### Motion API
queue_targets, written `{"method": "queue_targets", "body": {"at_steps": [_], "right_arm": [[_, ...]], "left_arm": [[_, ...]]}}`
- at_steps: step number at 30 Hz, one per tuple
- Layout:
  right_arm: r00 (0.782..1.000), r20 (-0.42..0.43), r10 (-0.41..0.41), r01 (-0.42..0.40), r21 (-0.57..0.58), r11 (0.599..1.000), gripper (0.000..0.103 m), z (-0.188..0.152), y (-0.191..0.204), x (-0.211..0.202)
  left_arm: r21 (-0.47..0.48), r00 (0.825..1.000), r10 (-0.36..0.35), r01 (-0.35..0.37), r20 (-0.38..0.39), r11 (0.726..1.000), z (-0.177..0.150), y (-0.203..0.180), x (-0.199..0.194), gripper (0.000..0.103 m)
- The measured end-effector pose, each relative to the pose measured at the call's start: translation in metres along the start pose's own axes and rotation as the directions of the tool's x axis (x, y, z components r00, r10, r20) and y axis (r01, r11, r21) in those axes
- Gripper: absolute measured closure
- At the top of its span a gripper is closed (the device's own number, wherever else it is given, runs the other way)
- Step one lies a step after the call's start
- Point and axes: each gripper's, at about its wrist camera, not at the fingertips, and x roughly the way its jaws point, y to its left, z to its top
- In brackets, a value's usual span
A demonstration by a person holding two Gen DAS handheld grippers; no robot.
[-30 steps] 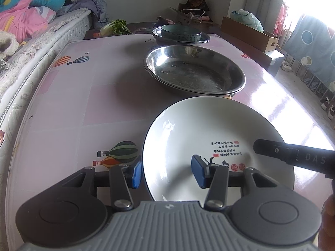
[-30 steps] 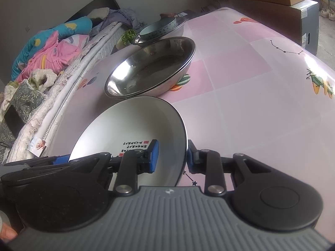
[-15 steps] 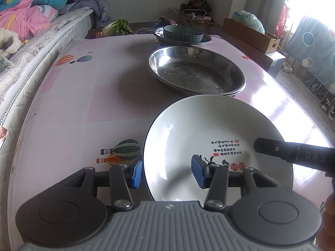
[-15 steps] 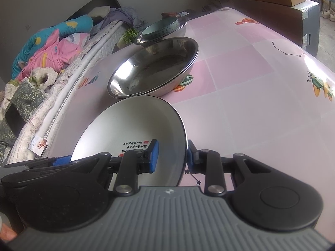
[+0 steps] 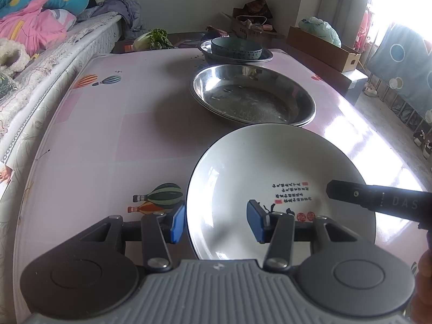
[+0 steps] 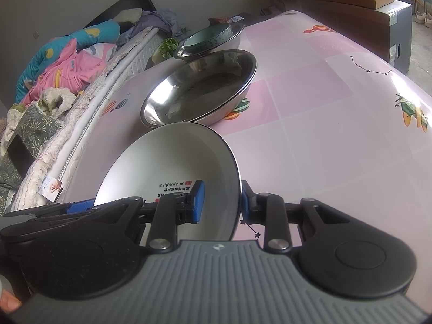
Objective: Organize plates and bowls
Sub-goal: 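Carry the raised white plate with both grippers toward the nested steel basins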
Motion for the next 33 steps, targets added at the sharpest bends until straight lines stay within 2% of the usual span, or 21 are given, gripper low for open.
{"method": "queue_targets", "body": {"at_steps": [11,18,22,27,33], "right_arm": [[1.0,-0.004,-0.001,0.001,0.001,1.0,0.076,0.0,0.001,-0.003],[1.0,-0.015,-0.002,0.003,0.008,1.0,0.079,-0.006,-0.005,-0.001],[1.0,-0.012,0.005,-0.005,0.003,1.0,0.081,-0.009,-0.007,-0.006],[1.0,-0.022,0.02,-0.02,0.011,1.0,0.083,-0.015,-0.009,-0.007],[0.999,0.008,0.035,-0.036,0.02,0.999,0.083,-0.016,-0.013,-0.006]], "left_arm": [[0.007,1.0,0.0,0.0,0.006,1.0,-0.001,0.0,-0.003,0.056],[0.04,1.0,-0.01,0.01,0.015,0.999,-0.006,0.004,-0.004,0.068],[0.029,0.999,-0.042,0.043,-0.026,0.999,-0.01,0.012,-0.001,0.075],[0.018,0.996,-0.074,0.075,-0.043,0.997,-0.013,0.016,-0.002,0.075],[-0.02,0.993,-0.11,0.109,-0.053,0.994,-0.011,0.02,0.003,0.071]]}}
